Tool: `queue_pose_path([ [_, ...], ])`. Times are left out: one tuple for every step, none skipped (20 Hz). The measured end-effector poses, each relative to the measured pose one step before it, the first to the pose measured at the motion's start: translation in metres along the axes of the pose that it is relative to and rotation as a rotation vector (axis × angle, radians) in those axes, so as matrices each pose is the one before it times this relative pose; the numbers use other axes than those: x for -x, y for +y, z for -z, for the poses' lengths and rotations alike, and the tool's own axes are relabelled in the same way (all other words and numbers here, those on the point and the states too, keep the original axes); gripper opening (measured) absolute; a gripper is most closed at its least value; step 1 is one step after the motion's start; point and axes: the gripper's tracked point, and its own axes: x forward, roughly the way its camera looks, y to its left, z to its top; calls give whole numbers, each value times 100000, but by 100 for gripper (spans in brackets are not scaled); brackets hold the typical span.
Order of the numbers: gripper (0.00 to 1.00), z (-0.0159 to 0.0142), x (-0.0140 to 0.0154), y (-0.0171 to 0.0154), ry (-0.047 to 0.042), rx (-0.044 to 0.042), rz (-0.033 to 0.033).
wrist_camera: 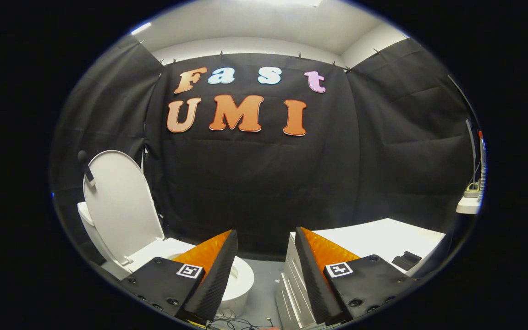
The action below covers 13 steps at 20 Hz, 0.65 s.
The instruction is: Open the toilet lid.
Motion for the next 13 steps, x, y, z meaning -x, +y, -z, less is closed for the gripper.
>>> queue_pose_path([
  [82, 39, 25, 2, 87, 68, 34],
  [83, -37, -71, -27, 51, -76, 110],
  [83, -5, 33, -10, -26, -128, 66],
  [82, -67, 83, 45, -109, -160, 14],
  [83, 32, -13, -182, -20, -143, 208],
  [83, -79, 125, -153, 108, -175, 211],
  [83, 44, 19, -69, 109, -204, 153],
  [83, 58, -137, 101, 131, -125, 129],
  [83, 33, -67, 14, 162, -54, 123],
  [83, 33, 55, -17, 337, 41, -4],
  [83, 87, 20, 7, 99, 74, 15],
  [82, -9, 49, 50, -66, 83, 11],
  [82, -41, 91, 25, -239, 18, -82],
])
